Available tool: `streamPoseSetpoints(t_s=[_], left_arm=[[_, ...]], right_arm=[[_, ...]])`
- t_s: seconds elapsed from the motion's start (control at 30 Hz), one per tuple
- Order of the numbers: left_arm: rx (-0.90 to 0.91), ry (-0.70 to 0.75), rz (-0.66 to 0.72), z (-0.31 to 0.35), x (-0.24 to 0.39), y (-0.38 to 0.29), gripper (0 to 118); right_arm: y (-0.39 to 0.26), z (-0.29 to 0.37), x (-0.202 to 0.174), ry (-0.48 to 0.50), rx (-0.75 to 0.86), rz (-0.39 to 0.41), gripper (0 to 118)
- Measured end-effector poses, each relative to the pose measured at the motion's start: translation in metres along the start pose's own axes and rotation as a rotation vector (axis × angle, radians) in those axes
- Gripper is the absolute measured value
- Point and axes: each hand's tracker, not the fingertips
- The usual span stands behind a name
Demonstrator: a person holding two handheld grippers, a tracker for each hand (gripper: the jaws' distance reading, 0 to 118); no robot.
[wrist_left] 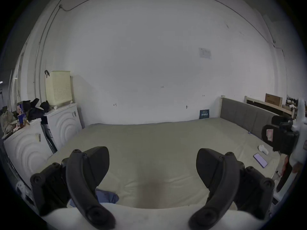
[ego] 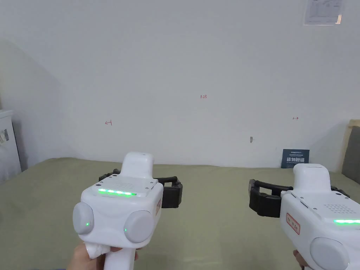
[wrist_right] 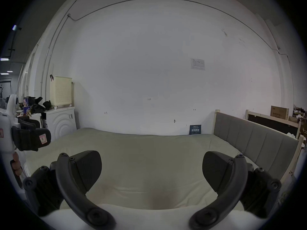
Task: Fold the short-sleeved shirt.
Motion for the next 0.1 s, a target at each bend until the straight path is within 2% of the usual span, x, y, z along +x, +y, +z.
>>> streamPoseSetpoints(t_s=[0.1], left_arm=[[0.017,0.065,0.050,-0.0051,0.0018,0.0031,110]], right_arm=[[0.0009,0.0006,-0.0001,0.002,0.000,-0.002,118]])
